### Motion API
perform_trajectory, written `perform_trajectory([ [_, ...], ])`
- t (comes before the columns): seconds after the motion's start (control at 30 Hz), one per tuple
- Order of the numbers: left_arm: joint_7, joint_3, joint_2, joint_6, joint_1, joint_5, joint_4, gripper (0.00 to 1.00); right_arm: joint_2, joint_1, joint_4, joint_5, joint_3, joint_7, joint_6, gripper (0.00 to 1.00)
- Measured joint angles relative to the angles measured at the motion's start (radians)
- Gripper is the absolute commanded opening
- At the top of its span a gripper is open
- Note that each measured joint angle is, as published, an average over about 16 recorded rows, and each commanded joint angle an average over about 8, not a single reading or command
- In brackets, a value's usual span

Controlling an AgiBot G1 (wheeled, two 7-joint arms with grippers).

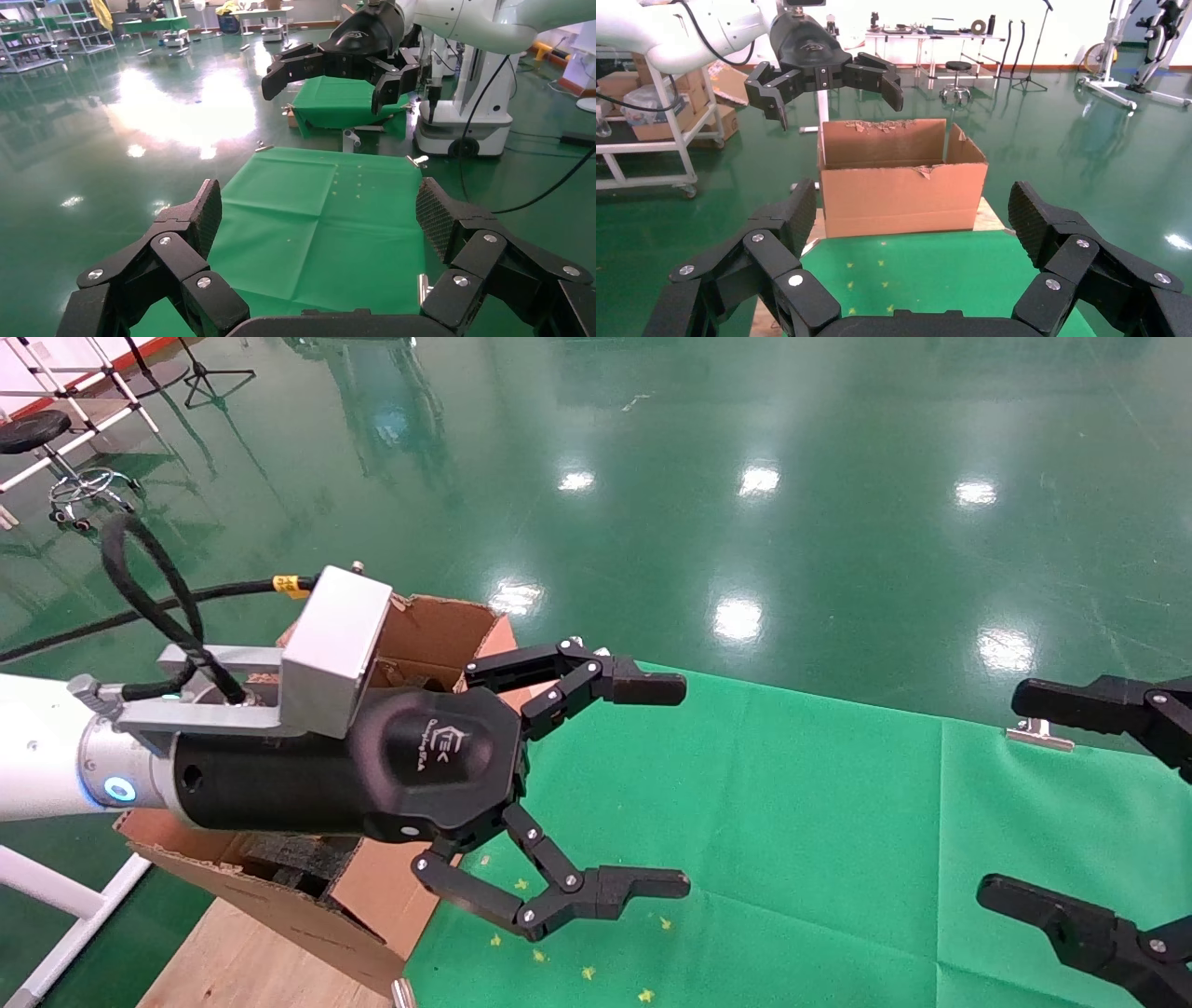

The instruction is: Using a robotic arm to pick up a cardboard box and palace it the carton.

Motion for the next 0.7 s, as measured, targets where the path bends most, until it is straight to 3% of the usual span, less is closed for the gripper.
perform_trajectory([
  [0.7,0.0,0.0,0.0,0.0,0.0,0.0,0.0,1.0,0.0,0.0,0.0,0.0,0.0,0.0,0.0,1.0],
])
